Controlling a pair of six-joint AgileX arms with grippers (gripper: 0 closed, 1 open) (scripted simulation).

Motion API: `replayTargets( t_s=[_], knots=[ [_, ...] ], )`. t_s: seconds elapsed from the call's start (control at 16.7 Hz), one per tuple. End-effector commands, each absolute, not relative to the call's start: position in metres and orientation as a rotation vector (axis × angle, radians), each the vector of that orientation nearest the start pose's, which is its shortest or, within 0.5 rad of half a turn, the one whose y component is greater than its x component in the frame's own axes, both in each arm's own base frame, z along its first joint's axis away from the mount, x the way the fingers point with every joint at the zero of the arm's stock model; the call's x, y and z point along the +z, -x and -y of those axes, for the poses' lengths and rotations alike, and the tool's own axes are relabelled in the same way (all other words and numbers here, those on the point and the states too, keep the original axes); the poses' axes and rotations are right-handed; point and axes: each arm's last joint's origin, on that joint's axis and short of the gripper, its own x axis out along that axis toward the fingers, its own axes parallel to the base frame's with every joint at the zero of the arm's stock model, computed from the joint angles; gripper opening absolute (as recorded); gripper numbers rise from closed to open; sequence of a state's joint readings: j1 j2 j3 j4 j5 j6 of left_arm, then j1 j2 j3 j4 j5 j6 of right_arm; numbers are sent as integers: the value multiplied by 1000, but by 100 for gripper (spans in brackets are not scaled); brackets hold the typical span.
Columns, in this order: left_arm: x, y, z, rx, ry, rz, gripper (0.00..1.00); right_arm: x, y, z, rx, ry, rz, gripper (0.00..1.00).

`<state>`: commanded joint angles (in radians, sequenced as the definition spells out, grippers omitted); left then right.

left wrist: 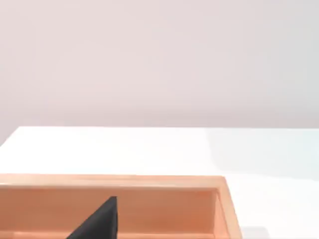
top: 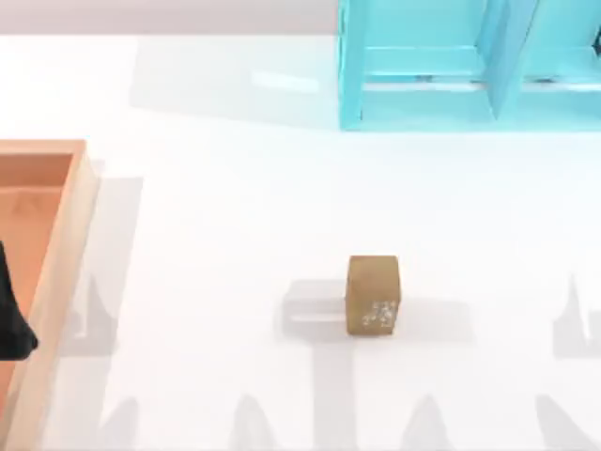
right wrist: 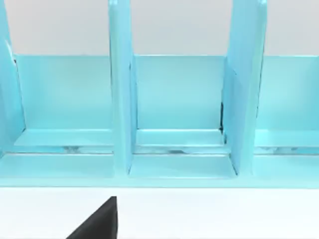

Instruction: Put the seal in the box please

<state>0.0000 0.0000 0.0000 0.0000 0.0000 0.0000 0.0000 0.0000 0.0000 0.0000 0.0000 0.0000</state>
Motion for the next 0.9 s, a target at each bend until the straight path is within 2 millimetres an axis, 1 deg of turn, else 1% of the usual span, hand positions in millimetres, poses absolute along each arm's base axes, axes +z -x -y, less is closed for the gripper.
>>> replayTargets(
  t_s=[0.12, 0.24, 0.36, 0.54, 0.72, 0.9],
  knots=[
    [160, -106, 1, 0, 0, 0, 100, 160, -106, 1, 0, 0, 0, 100],
    [159, -107, 2, -2, 2, -44, 100, 160, -106, 1, 0, 0, 0, 100],
    [159, -109, 3, -6, 9, -143, 100, 160, -106, 1, 0, 0, 0, 100],
    [166, -114, 7, -17, 26, -367, 100, 160, -106, 1, 0, 0, 0, 100],
    [184, -127, 15, -27, 45, -618, 100, 160, -106, 1, 0, 0, 0, 100],
    [214, -154, 31, -38, 63, -849, 100, 160, -106, 1, 0, 0, 0, 100]
  ],
)
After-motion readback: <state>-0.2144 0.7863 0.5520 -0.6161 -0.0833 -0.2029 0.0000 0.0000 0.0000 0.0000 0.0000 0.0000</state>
